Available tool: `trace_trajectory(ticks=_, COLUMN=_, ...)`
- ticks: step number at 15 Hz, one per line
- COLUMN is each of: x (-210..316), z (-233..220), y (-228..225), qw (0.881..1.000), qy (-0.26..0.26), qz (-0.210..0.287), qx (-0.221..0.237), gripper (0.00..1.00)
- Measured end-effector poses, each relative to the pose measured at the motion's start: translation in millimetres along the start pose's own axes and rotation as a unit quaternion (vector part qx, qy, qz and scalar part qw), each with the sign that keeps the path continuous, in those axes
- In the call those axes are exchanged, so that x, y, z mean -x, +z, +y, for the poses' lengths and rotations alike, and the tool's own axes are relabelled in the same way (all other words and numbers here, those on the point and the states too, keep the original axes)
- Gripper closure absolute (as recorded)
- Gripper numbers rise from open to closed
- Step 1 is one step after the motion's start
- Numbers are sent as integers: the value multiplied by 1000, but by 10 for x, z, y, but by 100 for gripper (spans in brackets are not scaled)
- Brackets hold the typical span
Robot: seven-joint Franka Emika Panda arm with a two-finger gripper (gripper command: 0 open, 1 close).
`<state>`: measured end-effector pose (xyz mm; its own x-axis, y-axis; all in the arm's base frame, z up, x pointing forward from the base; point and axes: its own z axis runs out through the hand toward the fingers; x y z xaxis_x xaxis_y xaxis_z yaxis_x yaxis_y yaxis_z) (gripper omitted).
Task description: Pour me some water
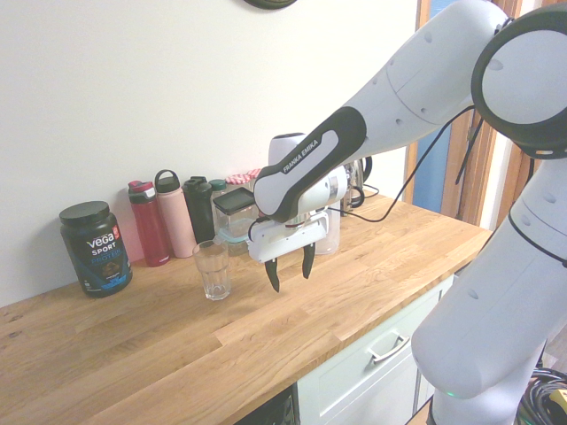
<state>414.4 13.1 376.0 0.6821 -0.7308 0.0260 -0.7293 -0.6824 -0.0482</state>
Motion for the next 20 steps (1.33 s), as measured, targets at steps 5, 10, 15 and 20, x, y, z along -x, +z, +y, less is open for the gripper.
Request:
trace_trajectory(ticks=5, x=-61, z=75, y=-201, qw=1000, qy=20, qz=7, qx=-7, gripper=0)
trace_trajectory(ticks=10, x=-272, z=771, y=-1172, qw=988, qy=108, qz=91, qx=-56, gripper=0)
trace_trajectory(ticks=15, x=-482, z=1358, y=-1219, qw=976, qy=157, qz=135, qx=-65, gripper=0)
trace_trajectory(ticks=20, x=-806, z=1551, y=-938, qw=969, qy=153, qz=178, qx=-82, gripper=0)
